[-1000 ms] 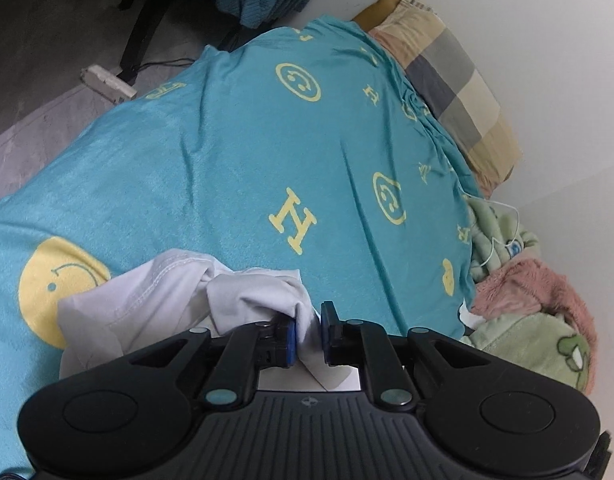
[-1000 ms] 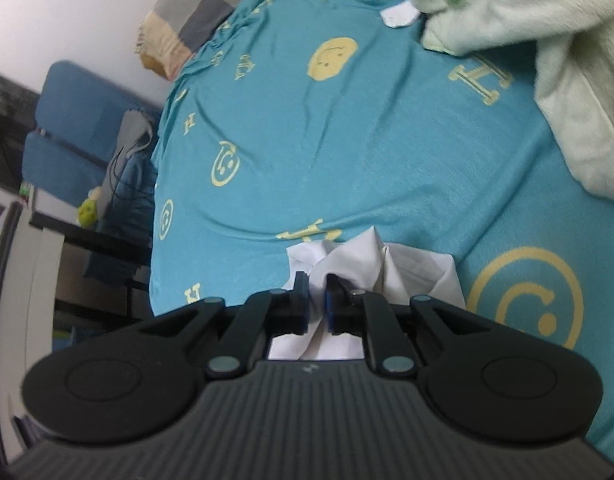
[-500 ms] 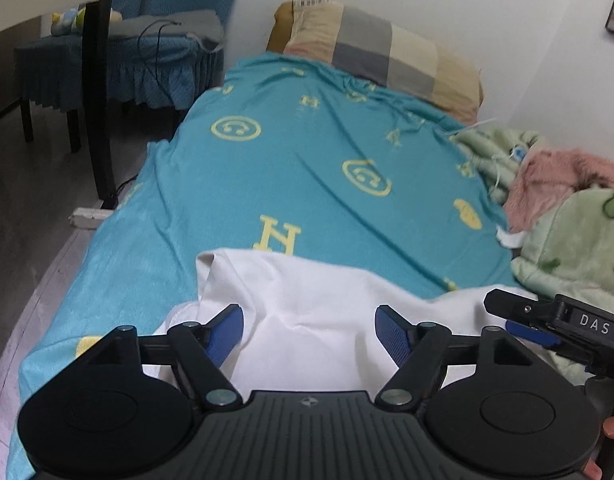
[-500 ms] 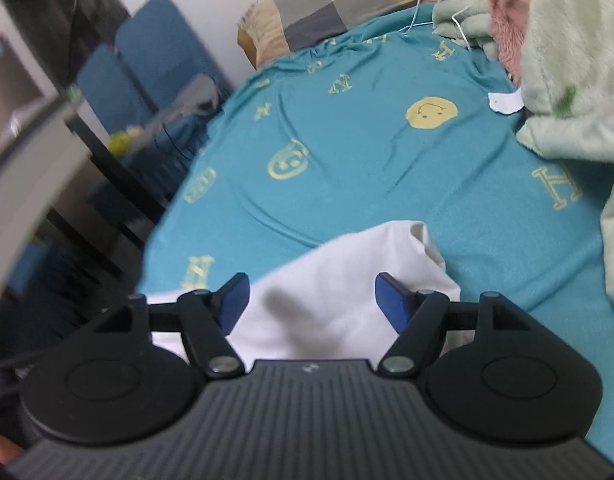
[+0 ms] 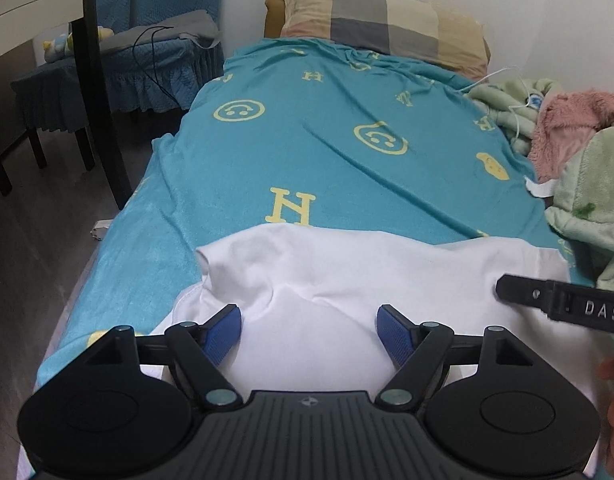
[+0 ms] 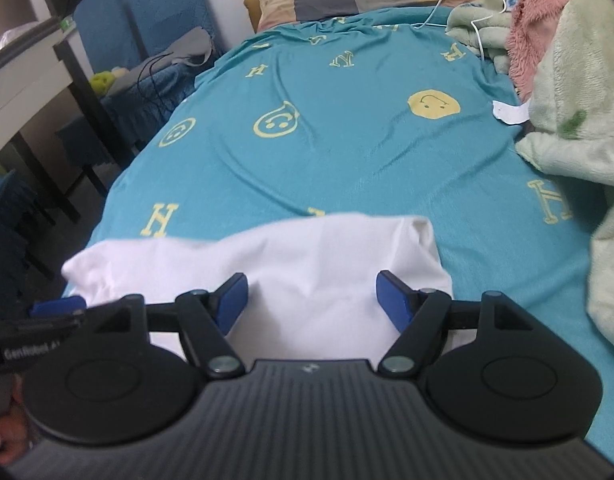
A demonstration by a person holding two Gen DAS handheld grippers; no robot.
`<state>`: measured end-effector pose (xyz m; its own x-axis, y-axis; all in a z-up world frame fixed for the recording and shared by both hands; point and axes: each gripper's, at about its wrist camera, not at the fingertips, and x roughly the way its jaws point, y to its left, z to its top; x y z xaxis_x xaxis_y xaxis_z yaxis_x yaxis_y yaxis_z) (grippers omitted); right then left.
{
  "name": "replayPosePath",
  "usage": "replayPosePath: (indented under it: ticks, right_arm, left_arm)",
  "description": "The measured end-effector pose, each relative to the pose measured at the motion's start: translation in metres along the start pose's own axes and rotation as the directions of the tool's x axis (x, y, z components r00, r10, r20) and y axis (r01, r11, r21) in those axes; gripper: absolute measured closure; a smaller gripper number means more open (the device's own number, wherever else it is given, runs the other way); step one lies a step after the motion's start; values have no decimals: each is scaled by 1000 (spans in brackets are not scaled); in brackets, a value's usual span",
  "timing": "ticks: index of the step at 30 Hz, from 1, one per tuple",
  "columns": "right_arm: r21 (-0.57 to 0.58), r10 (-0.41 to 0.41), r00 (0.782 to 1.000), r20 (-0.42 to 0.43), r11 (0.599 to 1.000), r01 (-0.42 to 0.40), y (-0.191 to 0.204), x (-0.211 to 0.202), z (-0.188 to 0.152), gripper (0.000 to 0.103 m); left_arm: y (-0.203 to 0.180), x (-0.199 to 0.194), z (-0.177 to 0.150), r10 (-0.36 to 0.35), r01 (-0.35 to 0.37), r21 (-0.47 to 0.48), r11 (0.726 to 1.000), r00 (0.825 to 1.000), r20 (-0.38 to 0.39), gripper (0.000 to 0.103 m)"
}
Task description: Fold clothes
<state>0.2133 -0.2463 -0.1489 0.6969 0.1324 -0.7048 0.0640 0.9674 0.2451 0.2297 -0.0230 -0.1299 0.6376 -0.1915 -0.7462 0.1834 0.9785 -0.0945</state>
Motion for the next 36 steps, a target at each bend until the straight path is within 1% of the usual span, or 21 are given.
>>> replayPosePath:
  ticks: [3, 6, 9, 13, 17, 21, 24, 26, 28, 29, 30, 31, 33, 35, 36]
  right_arm:
    - [-4, 3, 1000, 4, 1000, -3, 3, -26, -10, 30]
    - [-3, -31, 999, -9, 1000, 31, 5, -46, -21, 30]
    - [-3, -65, 998, -22, 998, 65, 7, -66, -32, 31]
    - [-5, -100, 994, -36, 995, 100, 8, -84, -47, 30]
    - [-56, -135, 989, -63, 990, 132, 9, -71, -61, 31]
    - [-38, -131, 986, -102, 991, 128, 5, -53, -67, 29]
    - [-47, -140, 984, -111, 990, 135, 7, -50, -67, 28]
    - [-42, -139, 984, -114, 990, 135, 6, -51, -66, 29]
    - [-33, -134, 984, -117, 991, 131, 5, -52, -65, 28]
    - [-25, -130, 984, -119, 992, 128, 4, -53, -65, 28]
    - [-18, -127, 985, -120, 992, 126, 3, -53, -64, 28]
    - [-11, -124, 985, -122, 992, 124, 3, -54, -64, 28]
    - [2, -119, 985, -125, 993, 120, 2, -55, -62, 28]
    - [15, -113, 986, -126, 993, 116, 1, -55, -61, 28]
    - [22, -110, 986, -127, 993, 114, 0, -56, -61, 28]
  left_arm:
    - [-4, -25, -9, -12, 11, 21, 1000, 1000, 20, 26]
    - [-8, -46, -21, -9, 8, 38, 999, 999, 31, 26]
    - [-7, -64, -34, -17, 17, 13, 1000, 1000, 17, 26]
    - [-8, -75, -48, -7, 7, 11, 1000, 1000, -4, 26]
    - [-13, -64, -55, 12, -10, 37, 999, 999, -45, 26]
    - [-12, -57, -59, 11, -9, 33, 999, 998, -62, 26]
    - [-5, -64, -58, -6, 4, -20, 1000, 997, -76, 26]
    - [3, -78, -58, -33, 25, -96, 995, 996, -80, 26]
    - [12, -95, -60, -83, 70, -184, 980, 995, -63, 22]
    - [17, -103, -63, -122, 106, -234, 966, 991, -57, 20]
    - [23, -107, -67, -163, 138, -286, 948, 984, -68, 20]
    - [28, -110, -71, -205, 167, -337, 927, 975, -83, 20]
    - [37, -107, -82, -265, 187, -425, 886, 955, -134, 20]
    - [47, -97, -91, -333, 212, -517, 829, 930, -153, 20]
    - [52, -90, -93, -358, 220, -557, 801, 922, -151, 20]
